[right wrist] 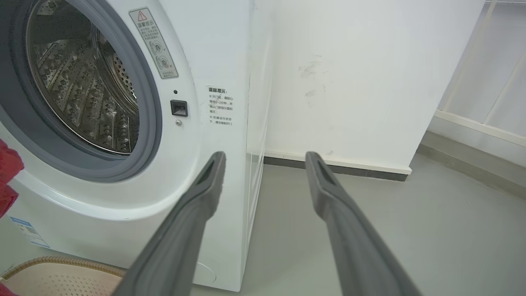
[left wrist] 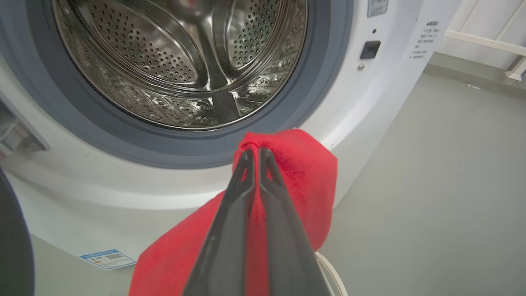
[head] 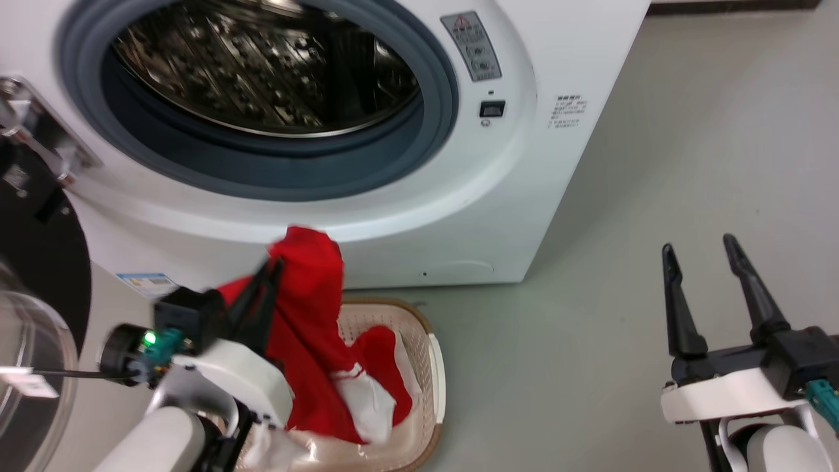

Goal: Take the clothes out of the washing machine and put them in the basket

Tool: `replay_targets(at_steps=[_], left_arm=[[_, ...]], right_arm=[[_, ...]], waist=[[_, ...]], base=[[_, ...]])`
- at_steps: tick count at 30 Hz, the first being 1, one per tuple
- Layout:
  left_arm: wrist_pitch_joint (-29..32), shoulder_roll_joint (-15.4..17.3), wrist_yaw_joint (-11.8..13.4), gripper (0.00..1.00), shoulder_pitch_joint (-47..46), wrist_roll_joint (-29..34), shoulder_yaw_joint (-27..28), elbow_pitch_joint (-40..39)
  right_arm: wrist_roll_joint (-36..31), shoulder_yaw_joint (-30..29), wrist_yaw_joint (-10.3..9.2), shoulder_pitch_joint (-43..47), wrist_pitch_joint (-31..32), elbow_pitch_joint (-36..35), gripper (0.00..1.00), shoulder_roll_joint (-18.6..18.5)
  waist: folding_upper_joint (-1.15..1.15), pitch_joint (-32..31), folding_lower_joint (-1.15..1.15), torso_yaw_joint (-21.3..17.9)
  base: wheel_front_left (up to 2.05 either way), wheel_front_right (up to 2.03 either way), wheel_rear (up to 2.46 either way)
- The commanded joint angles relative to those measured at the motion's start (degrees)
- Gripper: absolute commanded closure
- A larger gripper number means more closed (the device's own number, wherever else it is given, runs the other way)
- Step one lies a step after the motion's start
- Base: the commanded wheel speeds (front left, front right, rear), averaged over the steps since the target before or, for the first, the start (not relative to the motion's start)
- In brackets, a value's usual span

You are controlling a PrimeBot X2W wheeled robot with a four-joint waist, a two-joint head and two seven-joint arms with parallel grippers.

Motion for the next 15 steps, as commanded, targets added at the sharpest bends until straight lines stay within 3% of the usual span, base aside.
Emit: replay_targets(at_steps=[1, 15], left_arm=[[-0.39, -0.40, -0.49, 1.00, 0.33, 0.39, -0.61, 2.03], [-4.50, -6.34, -8.23, 1.00, -9.13, 1.76, -5.29, 35.33]], right_arm=[[-0.16, -0.31, -0.05, -1.18, -0.11, -0.31, 0.00, -0.06], [-1.07, -0.65, -0.06, -5.29, -0.11, -2.42, 0.00, -0.04]], waist=[[0.00, 2.50, 0.00, -0.61], [0.00, 16.90, 0.00, -4.34]], base=[[0.00, 0.00, 0.00], [0.00, 0.00, 0.00]])
